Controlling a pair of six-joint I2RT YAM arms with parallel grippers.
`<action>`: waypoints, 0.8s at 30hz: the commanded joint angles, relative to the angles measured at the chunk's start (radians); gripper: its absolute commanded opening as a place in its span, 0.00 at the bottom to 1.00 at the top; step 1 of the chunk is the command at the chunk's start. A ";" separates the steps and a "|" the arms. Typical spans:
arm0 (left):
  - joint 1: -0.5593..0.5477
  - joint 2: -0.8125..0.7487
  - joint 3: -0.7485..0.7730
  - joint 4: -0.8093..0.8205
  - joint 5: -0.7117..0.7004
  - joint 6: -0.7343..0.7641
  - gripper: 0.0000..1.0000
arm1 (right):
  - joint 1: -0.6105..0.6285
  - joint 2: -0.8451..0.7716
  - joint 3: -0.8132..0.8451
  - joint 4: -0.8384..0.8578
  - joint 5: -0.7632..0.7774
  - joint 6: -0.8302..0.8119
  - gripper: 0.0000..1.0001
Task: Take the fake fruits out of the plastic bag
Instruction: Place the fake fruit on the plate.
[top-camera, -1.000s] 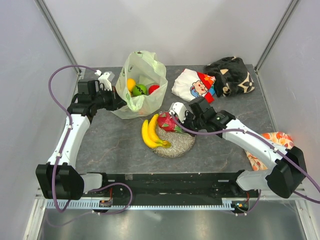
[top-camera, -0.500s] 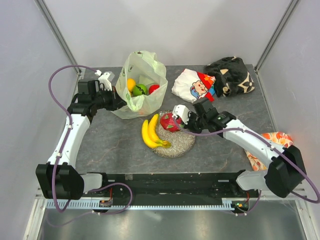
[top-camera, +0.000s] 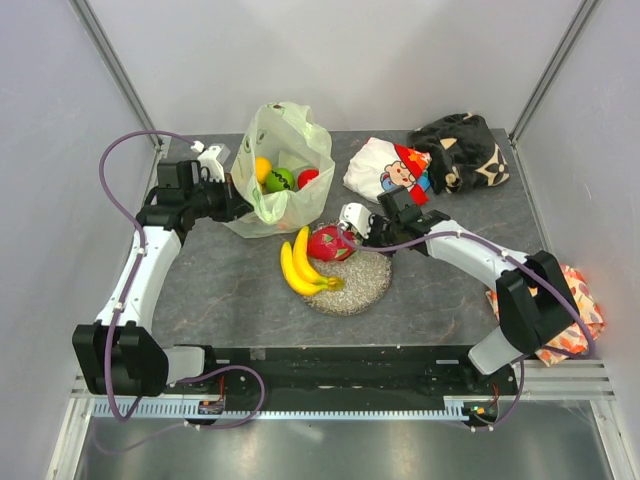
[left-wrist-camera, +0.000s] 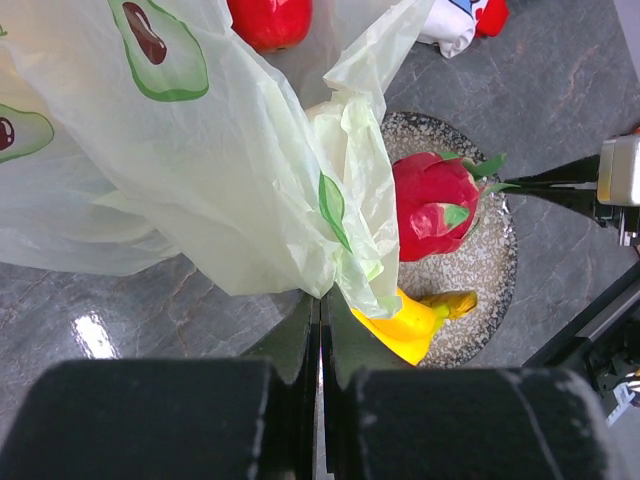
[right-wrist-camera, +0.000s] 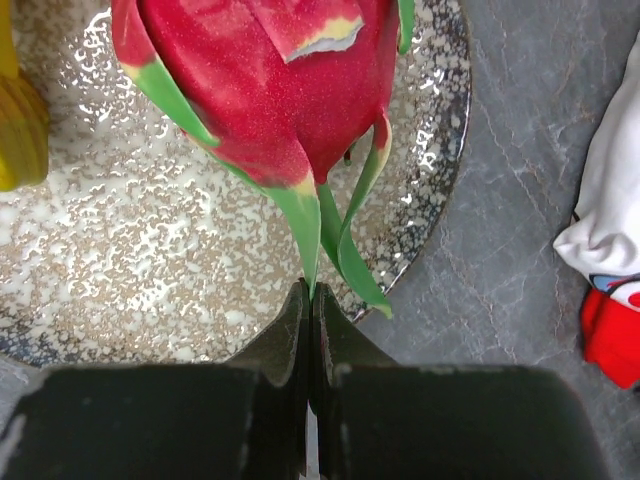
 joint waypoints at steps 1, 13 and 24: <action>0.003 0.009 0.018 0.004 -0.019 0.012 0.02 | 0.002 0.030 0.070 -0.027 -0.099 -0.044 0.00; 0.003 0.026 0.010 0.018 -0.013 0.006 0.01 | 0.118 -0.077 -0.025 -0.155 -0.179 -0.141 0.00; 0.003 0.029 0.006 0.026 -0.002 -0.003 0.02 | 0.117 -0.023 0.023 -0.150 -0.148 -0.078 0.51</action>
